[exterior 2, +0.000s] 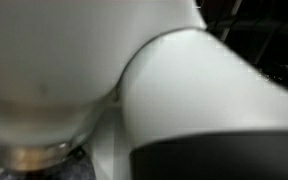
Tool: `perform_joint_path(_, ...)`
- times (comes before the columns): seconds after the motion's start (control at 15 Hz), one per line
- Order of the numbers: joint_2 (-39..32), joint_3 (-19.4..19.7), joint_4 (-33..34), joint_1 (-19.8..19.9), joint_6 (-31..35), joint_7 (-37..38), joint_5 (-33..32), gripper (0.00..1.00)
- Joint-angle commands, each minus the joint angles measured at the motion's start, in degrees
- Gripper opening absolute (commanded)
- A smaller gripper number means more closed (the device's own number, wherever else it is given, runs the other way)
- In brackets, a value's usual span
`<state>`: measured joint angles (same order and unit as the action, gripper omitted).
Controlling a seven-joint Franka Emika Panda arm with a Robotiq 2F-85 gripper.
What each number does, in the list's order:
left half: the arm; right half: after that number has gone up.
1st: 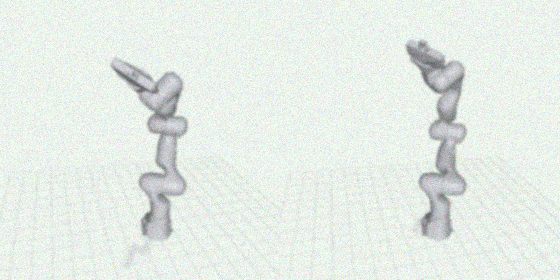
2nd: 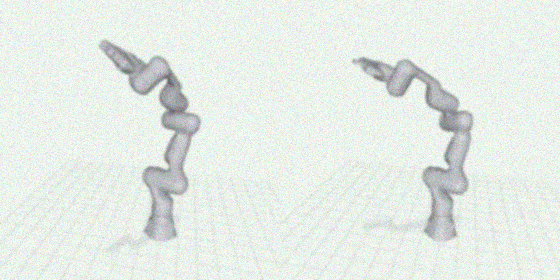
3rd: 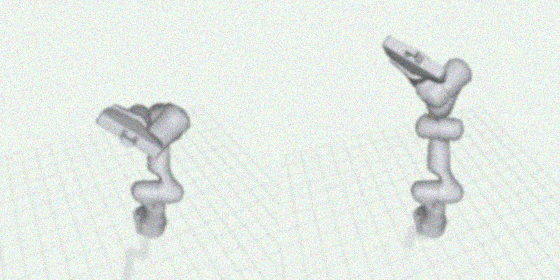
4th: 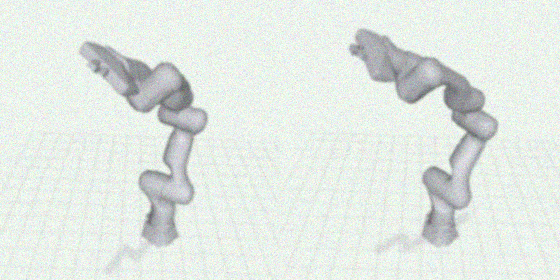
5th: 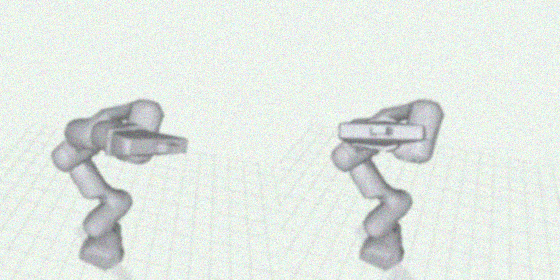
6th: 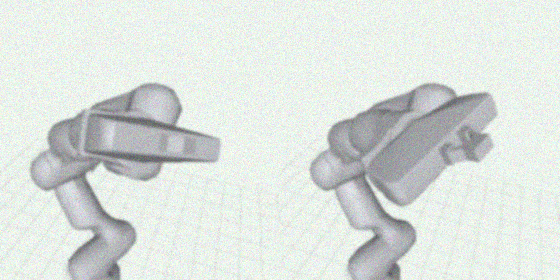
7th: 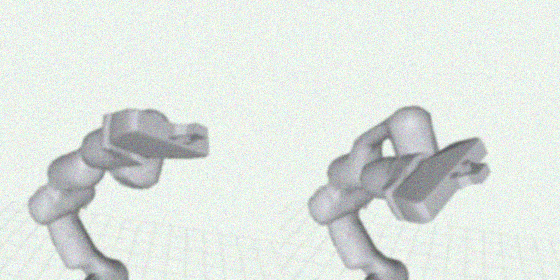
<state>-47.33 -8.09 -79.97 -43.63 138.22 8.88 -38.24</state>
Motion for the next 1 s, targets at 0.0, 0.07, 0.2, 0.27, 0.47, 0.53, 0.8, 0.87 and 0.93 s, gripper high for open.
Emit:
perform_joint_path(0.0, 13.48, 2.35, -11.91, -0.01, 0.87, 4.46, -3.58, 0.00)
perform_joint_path(0.07, 16.44, 2.93, -14.05, 0.01, 0.61, 5.51, -4.18, 0.00)
perform_joint_path(0.2, 22.50, 4.42, -18.77, -0.14, 0.09, 8.16, -5.89, 0.00)
perform_joint_path(0.27, 25.57, 4.63, -21.44, 0.35, 0.45, 10.05, -6.99, 0.00)
perform_joint_path(0.47, 34.70, 4.35, -29.66, 2.74, -0.50, 15.31, -10.33, 0.00)
perform_joint_path(0.53, 37.64, 3.79, -32.44, 4.08, -0.98, 16.58, -11.06, 0.00)
perform_joint_path(0.8, 49.25, 1.09, -42.75, 11.28, -3.53, 17.02, -10.59, 0.00)
perform_joint_path(0.87, 52.10, 0.36, -45.13, 13.49, -3.96, 15.98, -9.96, 0.00)
perform_joint_path(0.93, 54.90, -0.31, -47.26, 15.83, -4.45, 14.70, -9.14, 0.00)
